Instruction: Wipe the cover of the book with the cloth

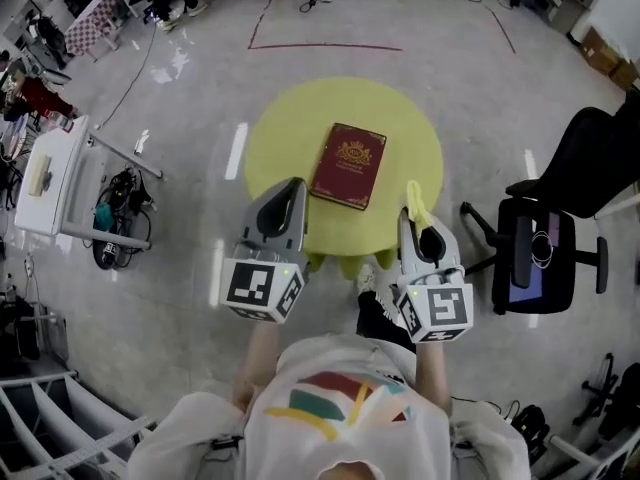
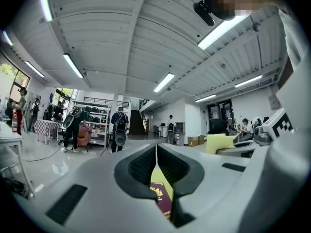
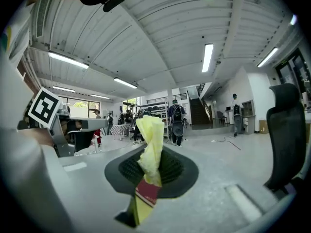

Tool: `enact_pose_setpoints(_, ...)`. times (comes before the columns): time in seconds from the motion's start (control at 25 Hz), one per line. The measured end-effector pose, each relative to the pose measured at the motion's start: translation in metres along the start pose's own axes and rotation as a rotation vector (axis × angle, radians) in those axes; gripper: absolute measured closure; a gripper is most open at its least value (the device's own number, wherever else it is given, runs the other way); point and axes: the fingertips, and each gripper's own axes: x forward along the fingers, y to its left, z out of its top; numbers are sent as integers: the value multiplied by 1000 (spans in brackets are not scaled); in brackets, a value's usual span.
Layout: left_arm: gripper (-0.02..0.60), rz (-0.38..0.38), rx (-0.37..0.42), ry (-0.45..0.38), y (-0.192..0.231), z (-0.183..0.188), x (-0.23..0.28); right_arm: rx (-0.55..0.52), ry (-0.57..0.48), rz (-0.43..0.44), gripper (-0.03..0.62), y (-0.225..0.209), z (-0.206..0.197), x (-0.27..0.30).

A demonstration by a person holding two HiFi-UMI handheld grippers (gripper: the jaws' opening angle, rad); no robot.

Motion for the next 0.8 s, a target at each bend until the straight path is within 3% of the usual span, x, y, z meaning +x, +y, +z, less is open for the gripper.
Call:
enact_pose_setpoints(0.2,563,28,-5,46,6,-4,59,-59,-41,84,565,-30,31,62)
enact_pose_setpoints(0.4,563,25,-4,44,9,-2,113,-58,-41,102,563,-63,34,104)
enact_pose_setpoints(0.6,563,27,39,42,15,7,135,-15,-5,99,565,-77,24,130)
enact_pose_setpoints(0.72,563,27,96,66,27,1,140,-13,-4,91,563,-70,25,145)
enact_pose_setpoints(0.8,563,11,92,70,38,-2,146,-28,-5,83,563,-62,28,155)
